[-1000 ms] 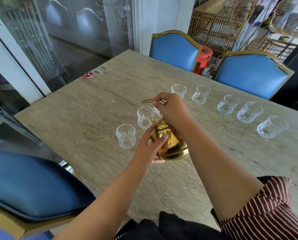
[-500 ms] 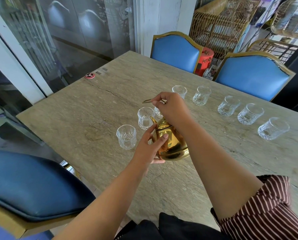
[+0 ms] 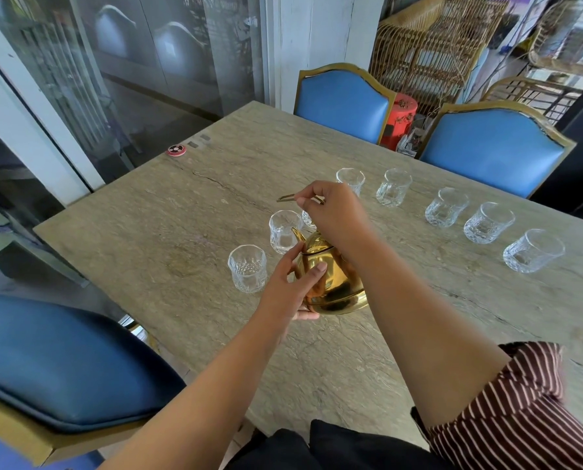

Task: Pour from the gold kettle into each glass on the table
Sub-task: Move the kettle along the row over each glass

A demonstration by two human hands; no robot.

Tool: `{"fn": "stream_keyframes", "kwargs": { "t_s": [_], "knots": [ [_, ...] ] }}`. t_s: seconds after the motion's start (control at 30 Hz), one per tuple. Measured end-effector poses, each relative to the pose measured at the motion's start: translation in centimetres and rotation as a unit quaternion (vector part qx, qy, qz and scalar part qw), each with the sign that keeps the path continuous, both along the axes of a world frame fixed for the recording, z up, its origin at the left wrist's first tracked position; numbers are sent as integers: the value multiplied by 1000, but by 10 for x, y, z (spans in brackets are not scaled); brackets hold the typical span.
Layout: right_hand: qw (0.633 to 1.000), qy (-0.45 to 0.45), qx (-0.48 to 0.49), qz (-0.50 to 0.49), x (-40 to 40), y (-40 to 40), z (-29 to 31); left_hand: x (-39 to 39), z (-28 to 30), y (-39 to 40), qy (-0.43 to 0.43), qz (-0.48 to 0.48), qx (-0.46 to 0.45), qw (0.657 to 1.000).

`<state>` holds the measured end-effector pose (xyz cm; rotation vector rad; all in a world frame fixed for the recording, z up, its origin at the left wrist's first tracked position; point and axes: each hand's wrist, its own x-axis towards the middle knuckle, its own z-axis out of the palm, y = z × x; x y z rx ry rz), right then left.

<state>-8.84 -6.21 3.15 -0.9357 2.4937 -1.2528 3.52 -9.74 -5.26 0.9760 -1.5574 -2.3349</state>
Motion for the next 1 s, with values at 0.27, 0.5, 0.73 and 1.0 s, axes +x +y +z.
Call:
{"fn": "stream_keyframes", "kwargs": {
  "t_s": [0.27,0.5,0.73,1.0],
  "knots": [
    [994,-61,-72,-49,10,15,-14,4,-8,-1,-1,-30,-65,997],
    [979,-114,-139,-93,27,29,-29,17,-20,-4,15,-68,-160,985],
    [975,-121,-168,-80,62,39,-20,45,-24,-4,19,-73,-256,964],
    [986,-99,-130,-41,93,32,-6,86,-20,-2,7,-70,-190,979]
  ]
}}
